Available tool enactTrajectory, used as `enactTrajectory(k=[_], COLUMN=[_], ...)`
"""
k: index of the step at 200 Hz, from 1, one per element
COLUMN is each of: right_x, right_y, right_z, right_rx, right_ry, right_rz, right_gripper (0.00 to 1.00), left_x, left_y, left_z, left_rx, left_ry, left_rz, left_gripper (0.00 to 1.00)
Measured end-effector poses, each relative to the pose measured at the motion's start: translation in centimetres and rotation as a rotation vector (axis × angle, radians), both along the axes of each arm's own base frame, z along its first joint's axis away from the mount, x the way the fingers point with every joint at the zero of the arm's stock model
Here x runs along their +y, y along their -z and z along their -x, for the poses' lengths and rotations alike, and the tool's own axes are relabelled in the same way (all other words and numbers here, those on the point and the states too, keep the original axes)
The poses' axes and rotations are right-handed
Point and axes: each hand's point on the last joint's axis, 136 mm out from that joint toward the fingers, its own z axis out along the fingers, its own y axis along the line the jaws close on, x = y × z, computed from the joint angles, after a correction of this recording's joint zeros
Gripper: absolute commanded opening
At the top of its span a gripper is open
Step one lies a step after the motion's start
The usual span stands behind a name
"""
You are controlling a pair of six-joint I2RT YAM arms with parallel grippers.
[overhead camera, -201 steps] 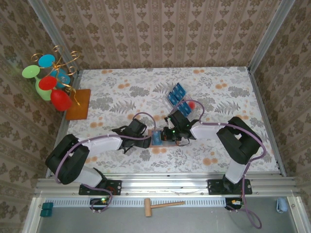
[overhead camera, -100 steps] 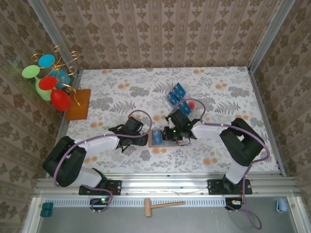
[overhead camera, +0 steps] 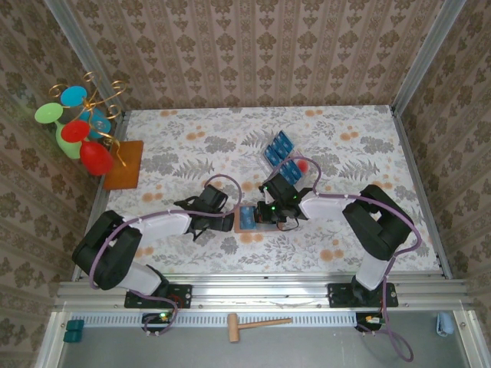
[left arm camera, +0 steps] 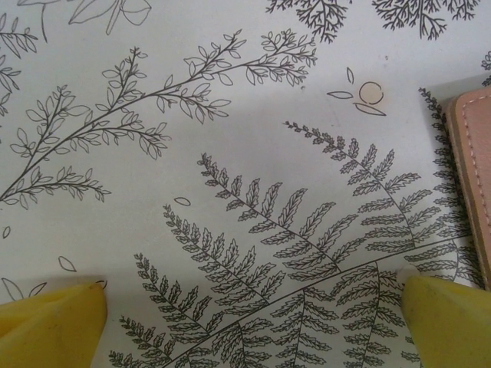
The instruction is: Put the credit cards into the card holder
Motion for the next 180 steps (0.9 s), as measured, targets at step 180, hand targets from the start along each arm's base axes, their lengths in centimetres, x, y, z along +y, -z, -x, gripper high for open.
enactTrajectory(k=[180], right_x=[-0.7], right_y=[0.2], right_z=[1.5], right_rx=[0.010], right_ry=[-0.010], right_rz=[0.012], right_gripper=[0.00], left_x=[-1.4], left_y=[0.0], left_z=[0.0], left_rx=[-0.014], left_ry=[0.041], left_rz=[-0.009], left_gripper=[1.00])
